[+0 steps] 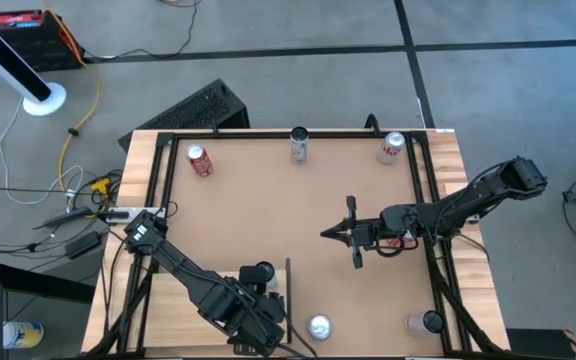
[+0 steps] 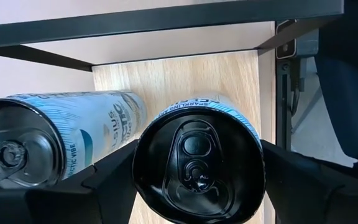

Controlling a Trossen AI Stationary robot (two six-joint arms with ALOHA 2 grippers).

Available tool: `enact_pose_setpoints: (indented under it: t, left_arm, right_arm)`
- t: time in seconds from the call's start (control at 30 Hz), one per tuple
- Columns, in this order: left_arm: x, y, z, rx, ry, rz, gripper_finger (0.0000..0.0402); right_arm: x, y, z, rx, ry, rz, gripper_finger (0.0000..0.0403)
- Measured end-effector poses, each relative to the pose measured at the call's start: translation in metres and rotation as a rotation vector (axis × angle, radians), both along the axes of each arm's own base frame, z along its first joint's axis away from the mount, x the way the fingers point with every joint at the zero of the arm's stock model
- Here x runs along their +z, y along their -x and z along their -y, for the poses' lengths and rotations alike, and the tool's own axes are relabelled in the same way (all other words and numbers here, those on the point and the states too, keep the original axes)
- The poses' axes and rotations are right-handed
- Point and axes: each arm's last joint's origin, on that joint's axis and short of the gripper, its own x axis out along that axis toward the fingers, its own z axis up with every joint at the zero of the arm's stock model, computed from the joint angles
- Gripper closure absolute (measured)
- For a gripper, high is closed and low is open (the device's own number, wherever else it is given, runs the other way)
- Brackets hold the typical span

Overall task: Place canned beverage on shelf
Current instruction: Put the white and blue soda can on the shelf aligned with the other white and blue soda can

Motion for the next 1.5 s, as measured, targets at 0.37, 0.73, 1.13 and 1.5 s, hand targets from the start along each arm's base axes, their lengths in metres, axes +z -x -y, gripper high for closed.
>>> enact_pose_setpoints:
  t: [0.37,0.73,1.13,1.5]
  left_arm:
    - [0.0001,-0.0003,-0.0002,0.007,-0.008,0.008,0.0117]
    - [0.0012,-0.0029,0.0016,0.007,0.013,0.036,0.0117]
    - [0.0014,-0.0028,0.0017,0.005,0.017,0.035,0.0117]
    - [0.0028,-0.0021,0.0016,0.002,0.023,0.035,0.0117]
  right_arm:
    - [0.0000,0.0000,0.0000,0.000,0.000,0.000,0.0372]
    - [0.0000,0.0000,0.0000,0.000,0.000,0.000,0.0372]
    - [0.0000,0.0000,0.0000,0.000,0.000,0.000,0.0372]
    - [0.0000,0.0000,0.0000,0.000,0.000,0.000,0.0372]
